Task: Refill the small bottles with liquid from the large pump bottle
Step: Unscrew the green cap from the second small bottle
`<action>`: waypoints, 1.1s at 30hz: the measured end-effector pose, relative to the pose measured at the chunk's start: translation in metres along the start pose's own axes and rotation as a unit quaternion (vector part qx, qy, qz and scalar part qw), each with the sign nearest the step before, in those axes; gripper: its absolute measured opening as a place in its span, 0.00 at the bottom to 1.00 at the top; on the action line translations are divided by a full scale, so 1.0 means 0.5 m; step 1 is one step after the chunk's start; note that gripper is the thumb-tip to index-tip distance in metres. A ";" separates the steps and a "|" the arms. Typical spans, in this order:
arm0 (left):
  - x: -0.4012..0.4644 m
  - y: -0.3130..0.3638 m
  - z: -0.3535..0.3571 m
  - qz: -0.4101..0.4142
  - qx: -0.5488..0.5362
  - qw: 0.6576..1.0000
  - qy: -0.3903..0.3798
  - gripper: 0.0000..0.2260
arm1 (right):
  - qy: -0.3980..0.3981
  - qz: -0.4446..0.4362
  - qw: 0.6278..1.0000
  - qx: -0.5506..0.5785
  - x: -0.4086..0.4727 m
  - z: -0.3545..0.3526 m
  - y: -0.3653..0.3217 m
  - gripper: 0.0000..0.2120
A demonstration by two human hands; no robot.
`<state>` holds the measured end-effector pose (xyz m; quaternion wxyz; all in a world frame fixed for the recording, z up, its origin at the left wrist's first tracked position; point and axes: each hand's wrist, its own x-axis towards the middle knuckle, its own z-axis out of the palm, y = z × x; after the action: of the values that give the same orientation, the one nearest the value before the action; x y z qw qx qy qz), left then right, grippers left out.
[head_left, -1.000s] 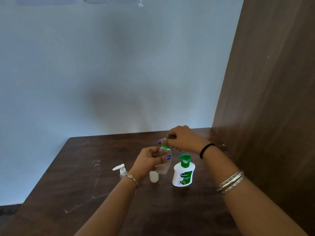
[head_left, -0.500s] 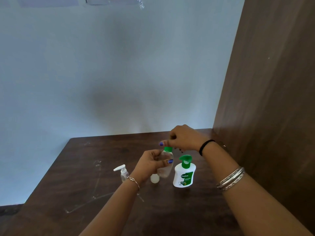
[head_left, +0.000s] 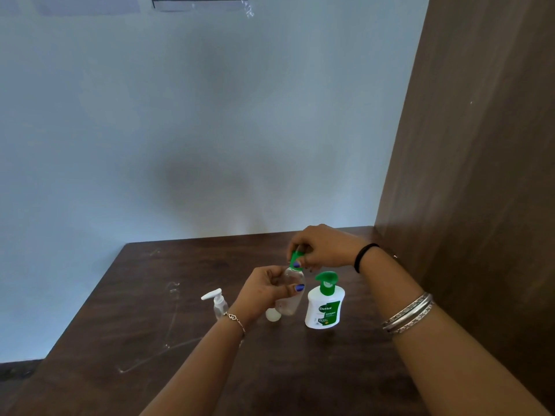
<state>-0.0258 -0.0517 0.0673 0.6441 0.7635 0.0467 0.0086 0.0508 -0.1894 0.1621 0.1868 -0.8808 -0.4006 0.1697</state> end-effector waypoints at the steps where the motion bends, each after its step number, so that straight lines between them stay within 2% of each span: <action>1: -0.001 -0.003 -0.001 -0.001 -0.008 1.000 -0.001 0.09 | -0.024 -0.018 1.000 0.000 -0.005 -0.003 0.000 0.14; 3: -0.003 -0.003 -0.004 0.003 -0.009 1.000 -0.001 0.09 | -0.029 -0.019 0.999 -0.006 -0.006 -0.004 0.001 0.18; 6: -0.002 0.004 -0.002 0.005 0.015 1.000 0.002 0.09 | 0.024 0.048 0.999 -0.007 0.004 0.008 0.001 0.21; 8: -0.006 0.007 0.002 0.007 0.008 1.000 -0.008 0.08 | 0.016 0.044 0.999 0.016 0.002 0.011 0.003 0.15; 10: -0.009 0.003 0.002 0.004 0.000 1.000 -0.016 0.09 | -0.021 0.003 1.000 0.008 -0.006 0.001 0.006 0.08; 13: -0.010 -0.003 -0.002 0.001 -0.008 1.000 -0.017 0.10 | -0.074 -0.030 0.996 0.026 -0.012 -0.007 0.008 0.20; 15: -0.006 -0.004 0.000 0.004 0.002 1.000 -0.013 0.09 | -0.054 0.000 0.997 0.046 -0.006 0.001 0.007 0.23; 18: -0.005 0.004 0.008 0.004 0.012 1.000 -0.018 0.08 | 0.002 0.040 0.999 0.014 0.000 0.011 0.010 0.14; 22: -0.001 -0.002 0.003 0.003 0.007 1.000 -0.026 0.12 | 0.003 -0.022 0.998 0.055 -0.012 -0.005 0.023 0.07; 25: 0.005 -0.012 0.003 0.002 -0.005 1.000 -0.017 0.12 | 0.057 -0.036 0.995 0.067 -0.021 -0.022 0.047 0.07; 30: 0.024 -0.035 0.020 0.003 -0.002 1.000 0.014 0.16 | 0.128 0.096 0.981 0.108 -0.032 0.010 0.158 0.15; 33: 0.035 -0.053 0.035 -0.004 0.012 0.999 0.035 0.16 | 0.143 0.186 0.962 0.138 -0.046 0.078 0.238 0.12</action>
<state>-0.0089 -0.0629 0.0376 0.6328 0.7704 0.0718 0.0321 0.0957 -0.2721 0.0762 0.3268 -0.9206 -0.1719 0.1273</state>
